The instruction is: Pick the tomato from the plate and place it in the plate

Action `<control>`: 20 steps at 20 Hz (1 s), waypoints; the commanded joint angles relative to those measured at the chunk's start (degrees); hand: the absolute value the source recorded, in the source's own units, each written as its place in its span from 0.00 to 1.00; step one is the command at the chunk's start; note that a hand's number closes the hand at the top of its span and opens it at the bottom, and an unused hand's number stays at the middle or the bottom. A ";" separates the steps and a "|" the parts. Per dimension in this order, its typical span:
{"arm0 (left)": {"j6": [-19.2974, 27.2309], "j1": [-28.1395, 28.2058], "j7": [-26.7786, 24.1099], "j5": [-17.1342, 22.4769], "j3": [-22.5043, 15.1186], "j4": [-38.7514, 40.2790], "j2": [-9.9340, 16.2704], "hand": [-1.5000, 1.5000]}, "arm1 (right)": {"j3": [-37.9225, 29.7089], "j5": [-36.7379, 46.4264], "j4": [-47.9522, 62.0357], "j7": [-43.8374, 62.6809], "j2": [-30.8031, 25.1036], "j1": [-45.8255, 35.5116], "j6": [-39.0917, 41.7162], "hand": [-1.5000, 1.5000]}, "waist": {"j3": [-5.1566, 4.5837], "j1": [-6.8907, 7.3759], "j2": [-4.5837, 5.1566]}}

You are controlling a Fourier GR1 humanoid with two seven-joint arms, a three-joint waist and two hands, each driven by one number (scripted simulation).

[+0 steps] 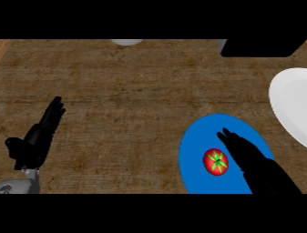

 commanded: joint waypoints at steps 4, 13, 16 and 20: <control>-2.90 0.94 0.40 0.39 1.56 -1.51 0.76 0.50 | -1.02 3.15 8.10 0.04 5.80 -2.49 6.74 0.00 | 0.04 0.17 0.00; -1.56 -0.34 -4.25 -3.38 2.21 4.64 -2.57 0.50 | -3.39 9.93 14.42 -4.28 11.81 -1.72 10.75 0.00 | 0.03 -0.03 0.01; -3.07 1.33 0.20 -2.04 2.99 -1.52 -1.49 0.50 | -6.19 11.99 16.39 -6.35 12.02 -1.17 10.83 0.00 | 0.04 0.01 -0.03; -2.10 2.52 2.69 -3.53 2.71 -5.01 -2.34 0.50 | -8.80 13.46 19.17 -8.76 14.12 -1.45 12.31 0.00 | 0.05 0.06 -0.03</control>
